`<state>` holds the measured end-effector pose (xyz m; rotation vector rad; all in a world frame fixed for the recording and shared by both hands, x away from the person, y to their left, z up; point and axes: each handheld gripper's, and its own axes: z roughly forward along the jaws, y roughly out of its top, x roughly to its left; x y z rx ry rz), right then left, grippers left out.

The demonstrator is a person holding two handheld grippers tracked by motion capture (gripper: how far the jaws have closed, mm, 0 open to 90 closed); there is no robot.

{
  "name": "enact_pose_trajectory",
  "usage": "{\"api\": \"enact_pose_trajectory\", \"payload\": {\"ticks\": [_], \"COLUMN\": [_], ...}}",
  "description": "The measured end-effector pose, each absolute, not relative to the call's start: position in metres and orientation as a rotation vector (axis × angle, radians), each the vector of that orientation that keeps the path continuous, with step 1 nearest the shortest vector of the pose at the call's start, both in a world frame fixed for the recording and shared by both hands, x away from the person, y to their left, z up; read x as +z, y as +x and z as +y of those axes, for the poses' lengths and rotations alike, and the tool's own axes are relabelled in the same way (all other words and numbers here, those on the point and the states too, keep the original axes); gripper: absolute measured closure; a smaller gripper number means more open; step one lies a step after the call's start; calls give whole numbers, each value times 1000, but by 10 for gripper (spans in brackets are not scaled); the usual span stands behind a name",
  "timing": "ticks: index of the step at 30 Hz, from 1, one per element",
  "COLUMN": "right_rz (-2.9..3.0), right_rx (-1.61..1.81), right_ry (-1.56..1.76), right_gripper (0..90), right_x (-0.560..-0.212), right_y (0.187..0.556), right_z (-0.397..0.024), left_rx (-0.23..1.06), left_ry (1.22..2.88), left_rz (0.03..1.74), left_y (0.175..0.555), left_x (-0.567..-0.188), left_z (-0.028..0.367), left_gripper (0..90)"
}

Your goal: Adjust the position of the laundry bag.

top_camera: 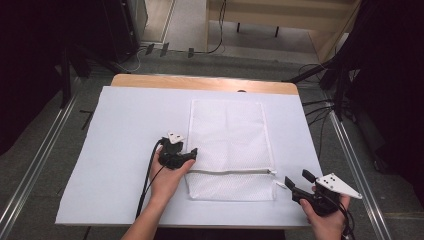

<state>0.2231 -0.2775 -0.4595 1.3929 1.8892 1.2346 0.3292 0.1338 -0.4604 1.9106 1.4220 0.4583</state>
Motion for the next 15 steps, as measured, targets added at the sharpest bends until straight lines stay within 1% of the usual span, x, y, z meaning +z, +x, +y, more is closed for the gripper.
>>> {"api": "enact_pose_trajectory", "payload": {"ticks": [2,5,6,9,11,12,13,14,15], "right_rz": [1890,1893,1893,1898,1897,1901,1901,1901,1901], "right_rx": [1232,1237,1237,1236,1234,1232,1232,1234,1234], "right_ry": [1391,1387,1387,1401,1402,1401,1401,1401,1401], "right_gripper": [293,294,294,296,296,297,297,297,297], "right_x": [-460,-460,-460,-461,-462,-462,-462,-463,-463], "right_y": [223,224,224,224,224,225,225,225,225], "right_z": [-277,-276,-276,-276,-276,-276,-276,-275,-275], "left_rx": [462,451,463,498,513,530,558,573,572], "left_ry": [1924,1953,1972,1986,1989,2007,2020,2031,2034], "left_rz": [1425,1408,1407,1416,1416,1411,1400,1393,1382], "left_y": [330,330,330,330,330,329,328,327,327], "left_x": [-462,-464,-465,-466,-467,-467,-467,-467,-467], "left_z": [128,122,119,117,116,115,113,112,112], "left_gripper": [449,495,495,551,564,600,600,642,642]}}
